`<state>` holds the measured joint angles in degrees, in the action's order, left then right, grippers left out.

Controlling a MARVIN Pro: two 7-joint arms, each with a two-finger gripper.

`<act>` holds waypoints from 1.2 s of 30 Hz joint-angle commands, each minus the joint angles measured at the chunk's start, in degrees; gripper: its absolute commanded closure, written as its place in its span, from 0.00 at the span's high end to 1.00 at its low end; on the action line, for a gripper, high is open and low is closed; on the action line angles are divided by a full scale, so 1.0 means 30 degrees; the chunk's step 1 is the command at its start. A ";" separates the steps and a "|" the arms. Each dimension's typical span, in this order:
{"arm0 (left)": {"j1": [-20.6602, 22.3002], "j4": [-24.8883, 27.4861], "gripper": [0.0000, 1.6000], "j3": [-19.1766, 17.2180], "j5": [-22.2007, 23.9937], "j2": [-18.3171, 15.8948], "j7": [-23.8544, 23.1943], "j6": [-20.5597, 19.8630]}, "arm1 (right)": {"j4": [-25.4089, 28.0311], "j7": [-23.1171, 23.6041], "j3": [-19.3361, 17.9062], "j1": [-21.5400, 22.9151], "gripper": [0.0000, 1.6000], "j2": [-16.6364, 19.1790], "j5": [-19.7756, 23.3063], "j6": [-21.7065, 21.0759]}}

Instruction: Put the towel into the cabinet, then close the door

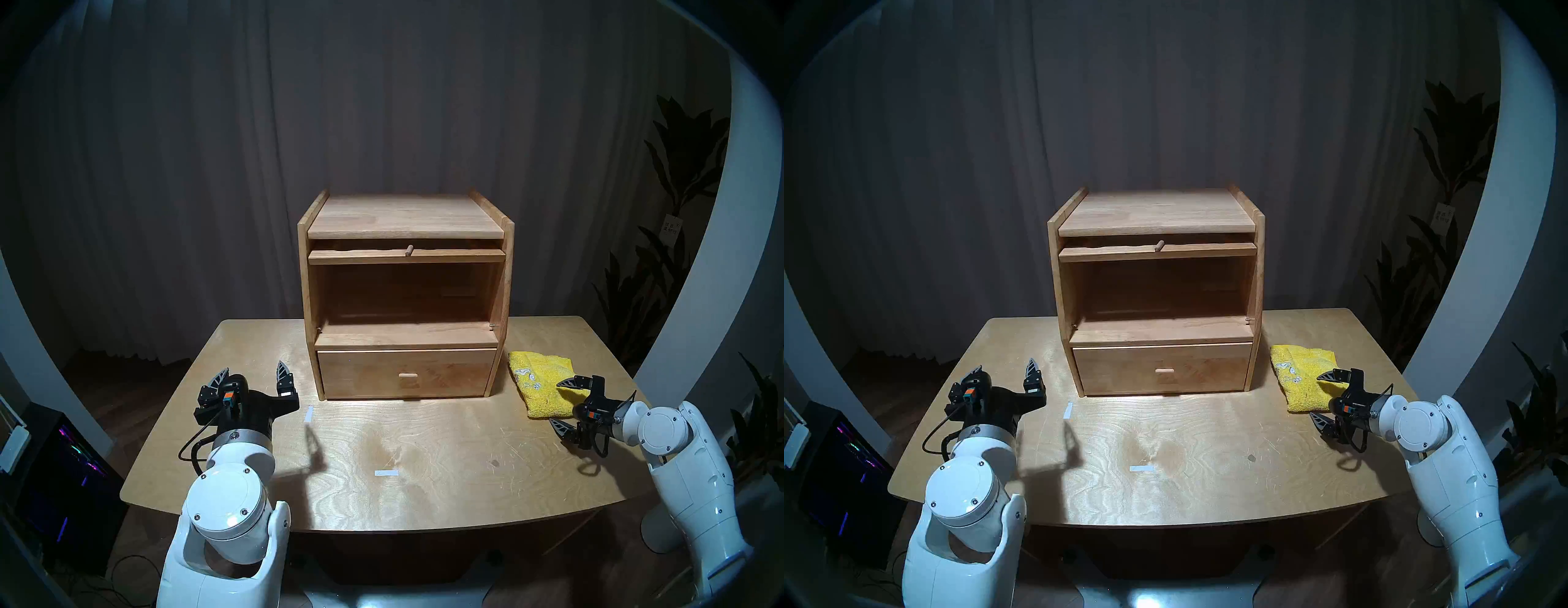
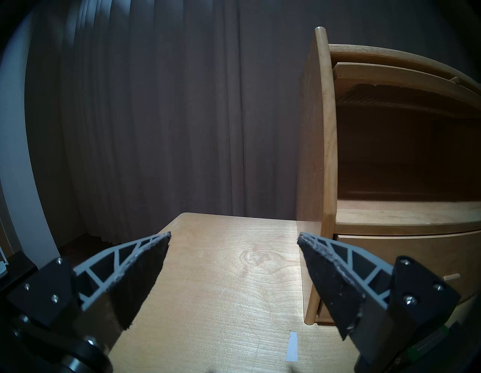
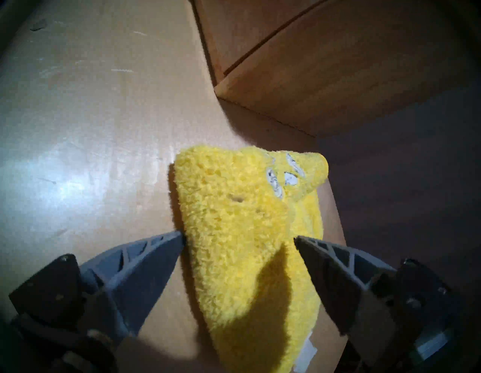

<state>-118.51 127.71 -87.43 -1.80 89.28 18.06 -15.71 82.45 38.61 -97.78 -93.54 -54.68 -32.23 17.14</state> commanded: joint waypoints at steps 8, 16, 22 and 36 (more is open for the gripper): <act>0.0036 0.0484 1.00 0.0029 -0.0017 -0.0010 -0.0015 0.0047 | -0.3428 -0.0691 0.1107 0.3189 0.00 -0.0321 0.0138 0.0655; 0.0068 0.0430 1.00 0.0026 -0.0023 -0.0003 -0.0009 0.0070 | -0.0735 0.0181 -0.0333 0.2370 0.00 -0.1472 0.3053 -0.0216; 0.0111 0.0338 1.00 0.0019 -0.0024 0.0005 -0.0004 0.0078 | 0.0449 -0.0034 -0.1379 0.3320 0.00 -0.2615 0.5288 -0.0755; 0.0141 0.0159 1.00 0.0003 -0.0023 0.0017 -0.0002 0.0071 | 0.3819 0.0731 -0.2964 0.3126 0.00 -0.4450 1.0709 -0.1996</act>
<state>-118.48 127.43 -87.46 -1.82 89.35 18.05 -15.71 88.17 39.50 -105.34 -84.25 -64.62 -6.58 12.45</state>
